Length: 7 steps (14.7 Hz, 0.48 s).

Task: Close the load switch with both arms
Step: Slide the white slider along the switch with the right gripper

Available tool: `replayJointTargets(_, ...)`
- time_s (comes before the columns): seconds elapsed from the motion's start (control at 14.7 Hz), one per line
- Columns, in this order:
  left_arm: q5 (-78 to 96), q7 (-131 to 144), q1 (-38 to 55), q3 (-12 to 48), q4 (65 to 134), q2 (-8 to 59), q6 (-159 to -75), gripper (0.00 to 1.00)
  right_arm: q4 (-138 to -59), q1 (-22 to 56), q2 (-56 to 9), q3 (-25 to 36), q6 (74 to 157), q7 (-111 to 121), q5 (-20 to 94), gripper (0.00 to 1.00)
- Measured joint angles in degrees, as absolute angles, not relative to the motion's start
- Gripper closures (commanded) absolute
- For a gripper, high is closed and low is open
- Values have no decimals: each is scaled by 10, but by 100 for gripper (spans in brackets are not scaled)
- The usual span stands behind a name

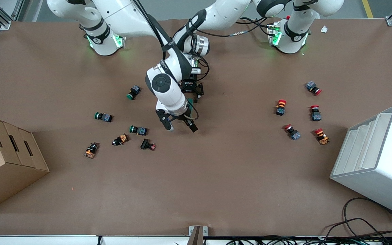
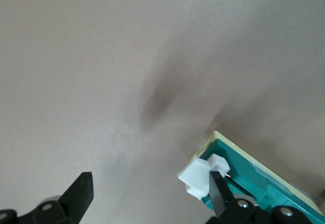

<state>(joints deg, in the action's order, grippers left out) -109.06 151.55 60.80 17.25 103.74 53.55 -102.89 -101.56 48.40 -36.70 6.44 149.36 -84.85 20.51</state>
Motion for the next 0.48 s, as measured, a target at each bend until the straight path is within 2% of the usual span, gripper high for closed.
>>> replayJointTargets(0.48,-1090,1515,608,172,1037,536,-1029,0,-991,473,-398,65,1495,-841,191,0)
